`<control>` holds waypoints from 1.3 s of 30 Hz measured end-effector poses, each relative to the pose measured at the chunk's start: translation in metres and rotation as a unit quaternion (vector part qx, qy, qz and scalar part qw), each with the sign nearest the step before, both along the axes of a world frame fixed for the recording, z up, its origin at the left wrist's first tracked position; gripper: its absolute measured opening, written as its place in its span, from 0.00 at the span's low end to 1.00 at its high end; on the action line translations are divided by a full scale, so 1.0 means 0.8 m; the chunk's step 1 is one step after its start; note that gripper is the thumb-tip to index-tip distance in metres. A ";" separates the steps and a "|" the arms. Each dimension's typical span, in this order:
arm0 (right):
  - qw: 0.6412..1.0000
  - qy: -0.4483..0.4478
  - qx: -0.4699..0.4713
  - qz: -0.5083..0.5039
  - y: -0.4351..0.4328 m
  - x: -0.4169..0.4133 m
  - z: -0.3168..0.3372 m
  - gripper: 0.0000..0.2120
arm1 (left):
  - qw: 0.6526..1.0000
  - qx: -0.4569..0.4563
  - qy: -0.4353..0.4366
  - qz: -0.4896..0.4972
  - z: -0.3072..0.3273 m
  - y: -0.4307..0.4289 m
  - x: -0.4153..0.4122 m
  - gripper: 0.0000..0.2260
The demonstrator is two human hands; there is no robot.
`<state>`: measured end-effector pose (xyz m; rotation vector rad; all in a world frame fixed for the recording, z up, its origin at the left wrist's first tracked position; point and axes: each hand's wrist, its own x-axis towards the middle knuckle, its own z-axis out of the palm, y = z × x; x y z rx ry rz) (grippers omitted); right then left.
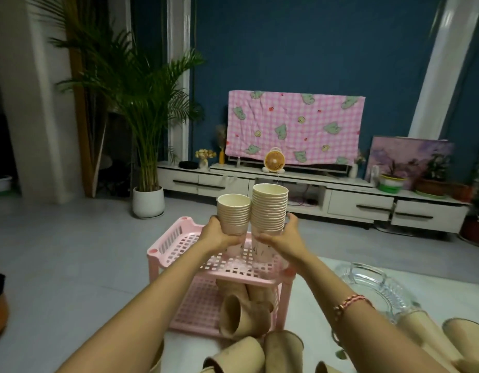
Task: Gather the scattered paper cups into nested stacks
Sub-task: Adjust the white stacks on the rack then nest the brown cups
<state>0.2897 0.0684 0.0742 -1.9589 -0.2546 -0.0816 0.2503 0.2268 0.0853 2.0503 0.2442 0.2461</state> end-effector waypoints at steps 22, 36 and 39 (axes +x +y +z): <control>0.980 -0.072 -0.150 0.107 -0.067 -0.199 0.034 0.27 | 0.990 0.134 -0.037 -0.006 0.025 -0.001 -0.164 0.24; 0.844 -0.162 -0.470 0.201 -0.109 -0.338 -0.117 0.35 | 0.983 0.018 -0.178 0.035 -0.151 -0.112 -0.396 0.10; 0.867 -0.185 -0.431 0.170 -0.111 -0.344 -0.131 0.30 | 0.971 -0.106 -0.175 0.123 -0.161 -0.112 -0.415 0.12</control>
